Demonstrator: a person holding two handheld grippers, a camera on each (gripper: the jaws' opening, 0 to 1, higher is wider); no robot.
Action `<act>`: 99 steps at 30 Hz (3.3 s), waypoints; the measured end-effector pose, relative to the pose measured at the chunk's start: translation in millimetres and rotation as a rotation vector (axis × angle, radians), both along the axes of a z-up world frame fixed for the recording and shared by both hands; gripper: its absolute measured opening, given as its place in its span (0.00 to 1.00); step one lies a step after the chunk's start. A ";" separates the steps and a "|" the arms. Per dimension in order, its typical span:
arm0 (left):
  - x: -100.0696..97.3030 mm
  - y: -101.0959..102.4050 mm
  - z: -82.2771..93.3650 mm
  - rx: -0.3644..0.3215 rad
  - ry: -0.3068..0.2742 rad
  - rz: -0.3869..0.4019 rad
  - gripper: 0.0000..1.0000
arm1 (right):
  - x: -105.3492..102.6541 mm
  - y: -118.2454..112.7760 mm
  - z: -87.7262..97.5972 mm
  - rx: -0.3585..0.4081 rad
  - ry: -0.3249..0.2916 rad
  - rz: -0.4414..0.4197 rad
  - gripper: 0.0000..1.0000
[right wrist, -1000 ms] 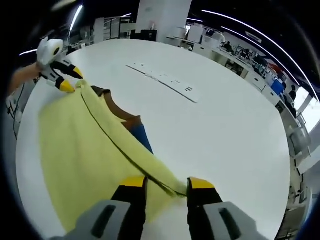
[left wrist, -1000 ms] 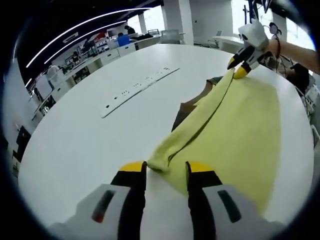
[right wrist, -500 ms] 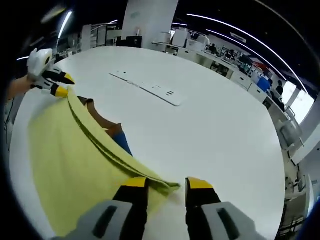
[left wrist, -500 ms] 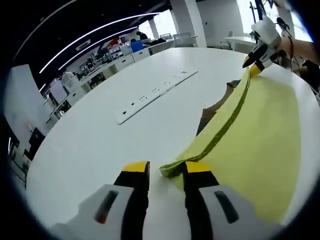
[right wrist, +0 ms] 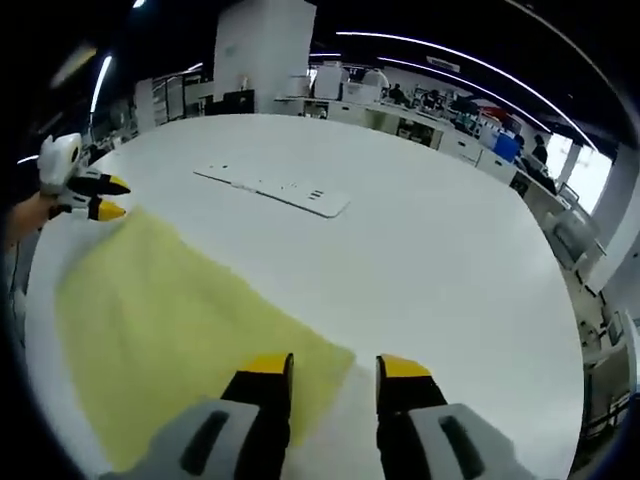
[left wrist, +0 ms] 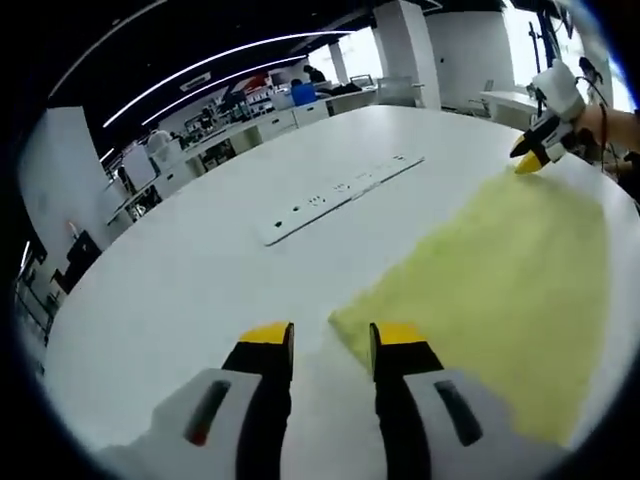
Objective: Fold the garment on the visible template until the final outline fits inside the template.
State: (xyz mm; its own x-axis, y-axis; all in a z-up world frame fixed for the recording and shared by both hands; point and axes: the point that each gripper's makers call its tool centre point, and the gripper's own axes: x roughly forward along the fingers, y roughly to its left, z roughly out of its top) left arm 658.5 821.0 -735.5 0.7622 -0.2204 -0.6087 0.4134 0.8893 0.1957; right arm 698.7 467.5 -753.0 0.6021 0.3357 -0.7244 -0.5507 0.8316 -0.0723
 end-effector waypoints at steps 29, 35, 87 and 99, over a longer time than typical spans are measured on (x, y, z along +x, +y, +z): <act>-84.8 -10.4 21.0 -0.193 0.034 -0.124 0.67 | -110.6 20.3 16.4 0.130 0.148 0.152 0.72; -104.3 -16.1 18.1 -0.206 0.057 -0.146 0.63 | -133.7 17.7 14.3 0.134 0.155 0.156 0.70; -178.0 -31.2 -26.0 -0.266 0.207 -0.190 0.07 | -190.3 -11.8 -9.7 0.159 0.143 0.076 0.06; -178.7 -30.4 -27.8 -0.271 0.216 -0.183 0.00 | -189.7 -17.0 -8.0 0.161 0.131 0.067 0.00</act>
